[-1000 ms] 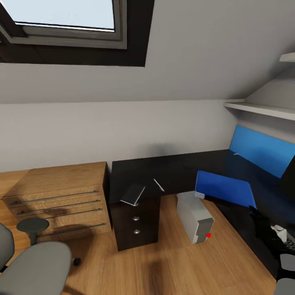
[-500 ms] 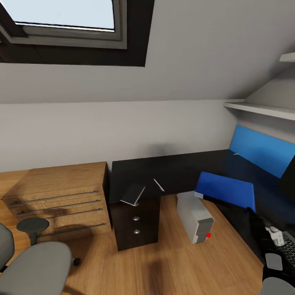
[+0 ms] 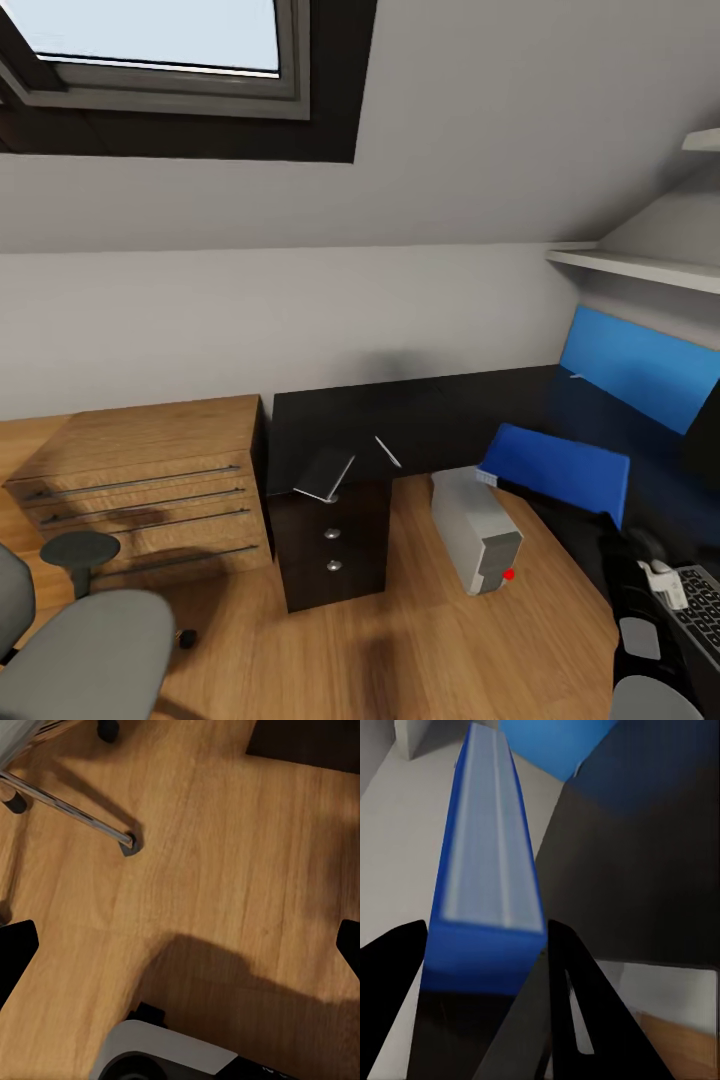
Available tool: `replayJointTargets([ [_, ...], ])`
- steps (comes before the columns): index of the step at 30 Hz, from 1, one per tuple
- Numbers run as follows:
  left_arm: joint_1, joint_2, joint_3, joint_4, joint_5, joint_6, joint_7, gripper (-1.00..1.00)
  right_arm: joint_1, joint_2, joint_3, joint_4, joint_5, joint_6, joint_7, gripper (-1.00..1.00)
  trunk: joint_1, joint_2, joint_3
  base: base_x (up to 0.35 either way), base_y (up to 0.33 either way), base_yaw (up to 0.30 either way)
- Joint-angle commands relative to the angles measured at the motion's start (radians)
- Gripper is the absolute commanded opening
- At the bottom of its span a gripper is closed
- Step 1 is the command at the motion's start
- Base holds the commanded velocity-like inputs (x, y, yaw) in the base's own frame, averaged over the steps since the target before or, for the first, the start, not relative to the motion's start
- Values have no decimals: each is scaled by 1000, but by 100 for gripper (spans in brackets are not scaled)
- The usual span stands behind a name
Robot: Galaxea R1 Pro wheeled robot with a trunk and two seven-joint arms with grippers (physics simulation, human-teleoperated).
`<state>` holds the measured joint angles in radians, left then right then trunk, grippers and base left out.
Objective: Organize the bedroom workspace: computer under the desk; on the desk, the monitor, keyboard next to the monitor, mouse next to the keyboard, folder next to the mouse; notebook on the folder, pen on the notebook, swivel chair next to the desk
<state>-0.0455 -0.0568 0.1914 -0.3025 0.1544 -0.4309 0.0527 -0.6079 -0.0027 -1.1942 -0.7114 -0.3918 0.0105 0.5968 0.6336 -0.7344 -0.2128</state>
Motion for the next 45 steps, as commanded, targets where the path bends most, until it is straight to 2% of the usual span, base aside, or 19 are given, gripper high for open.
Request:
replayJointTargets([
  [1,-1,0,-4,0,8,-3,3,100,-1,0,-4,2,-6,-2,-3,-100,0,-1,-1,0,0,0],
  [4,-1,0,-4,0,8,-3,3,100,-1,0,-5,3,-20,-5,-37,-100,0,-1,-1,2,0,0],
  [8,-1,-1,-4,0,8,-4,3,100,-1,0,-4,3,-85,-6,-71,-100,0,-1,-1,133,-3,0],
  [11,-1,-3,-4,0,8,-5,3,100,-1,0,-3,3,-110,-6,-101,-100,0,-1,-1,248,-45,0],
  [26,-1,-6,-4,0,8,-4,3,100,-1,1,-4,4,-131,-15,-145,-100,0,-1,-1,128,-6,0],
  [31,-1,-6,-4,0,8,-3,3,100,-1,3,-4,6,-144,-30,-146,-100,0,-1,-2,65,0,-1],
  [36,-1,-6,-4,0,8,-3,3,100,-1,20,-3,6,-153,-39,-142,-100,0,-1,-6,8,0,-93],
  [45,-1,-6,-4,0,8,-3,3,100,-1,23,1,6,-154,-40,-137,-100,0,-1,-17,1,0,-88],
])
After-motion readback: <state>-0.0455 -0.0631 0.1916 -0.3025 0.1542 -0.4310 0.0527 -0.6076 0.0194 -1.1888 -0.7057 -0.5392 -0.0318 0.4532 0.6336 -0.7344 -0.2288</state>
